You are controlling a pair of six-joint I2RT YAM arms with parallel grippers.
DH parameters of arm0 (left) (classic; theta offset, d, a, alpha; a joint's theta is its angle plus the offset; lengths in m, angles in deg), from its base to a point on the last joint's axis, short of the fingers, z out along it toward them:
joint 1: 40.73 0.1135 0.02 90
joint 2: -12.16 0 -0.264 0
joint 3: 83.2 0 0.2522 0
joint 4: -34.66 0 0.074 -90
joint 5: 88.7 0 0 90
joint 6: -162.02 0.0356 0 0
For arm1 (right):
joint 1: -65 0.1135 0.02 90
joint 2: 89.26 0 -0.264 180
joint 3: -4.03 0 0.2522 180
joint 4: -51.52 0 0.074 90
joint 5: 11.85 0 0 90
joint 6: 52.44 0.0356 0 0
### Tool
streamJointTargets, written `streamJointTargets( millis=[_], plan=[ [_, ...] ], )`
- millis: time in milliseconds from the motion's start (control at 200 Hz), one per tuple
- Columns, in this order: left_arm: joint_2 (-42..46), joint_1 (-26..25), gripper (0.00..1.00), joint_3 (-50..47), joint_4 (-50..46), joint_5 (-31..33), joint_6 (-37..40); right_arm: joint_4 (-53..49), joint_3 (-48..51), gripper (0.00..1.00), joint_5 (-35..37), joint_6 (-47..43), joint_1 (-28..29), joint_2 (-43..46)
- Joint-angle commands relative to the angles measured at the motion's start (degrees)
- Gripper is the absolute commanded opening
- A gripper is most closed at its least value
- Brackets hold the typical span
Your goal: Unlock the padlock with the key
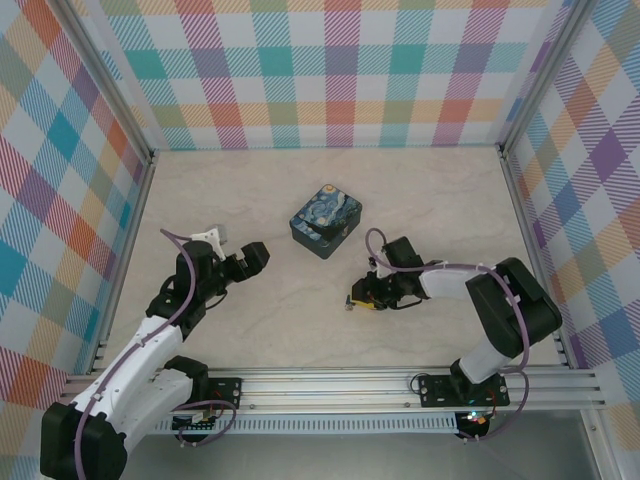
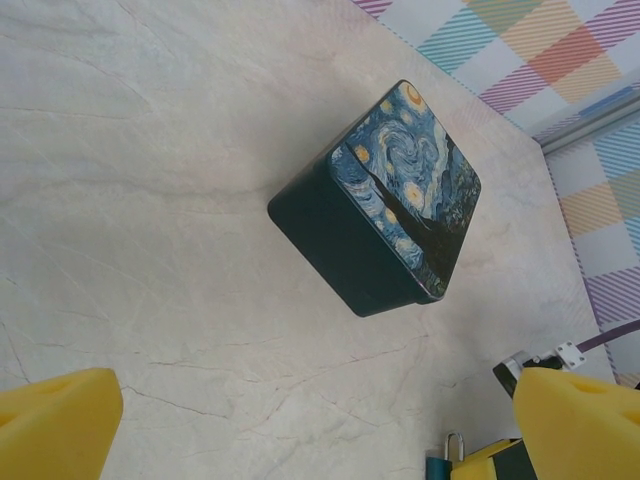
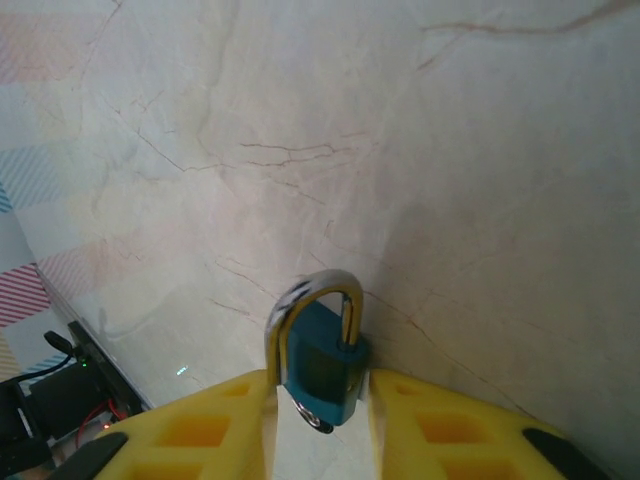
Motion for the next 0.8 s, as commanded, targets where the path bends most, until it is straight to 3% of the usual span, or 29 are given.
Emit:
streamJointTargets(
  millis=[0, 425, 540, 700, 795],
  plan=[
    [-0.03, 0.93, 1.0, 3.04, -1.78, 1.33, 0.36, -4.6, -1.5, 0.34, 3.28, -2.94, -0.37, 3.56],
    [2.81, 1.55, 1.0, 4.3, -2.12, 12.12, 5.4, -17.09, -1.63, 0.54, 19.07, -11.01, -3.13, 23.86],
    [4.95, 1.55, 1.0, 2.73, -0.61, 18.66, 8.29, -16.83, -0.55, 0.67, 23.47, -14.48, -4.76, 29.41],
    [6.37, 1.55, 1.0, -2.17, 6.34, 25.86, 14.45, -15.37, -0.15, 0.99, 30.59, -21.02, -8.6, 33.41],
    [3.93, 1.59, 1.0, -2.11, 7.14, 29.22, 18.78, -12.06, 0.63, 1.0, 37.22, -25.63, -10.96, 34.11]
  ],
)
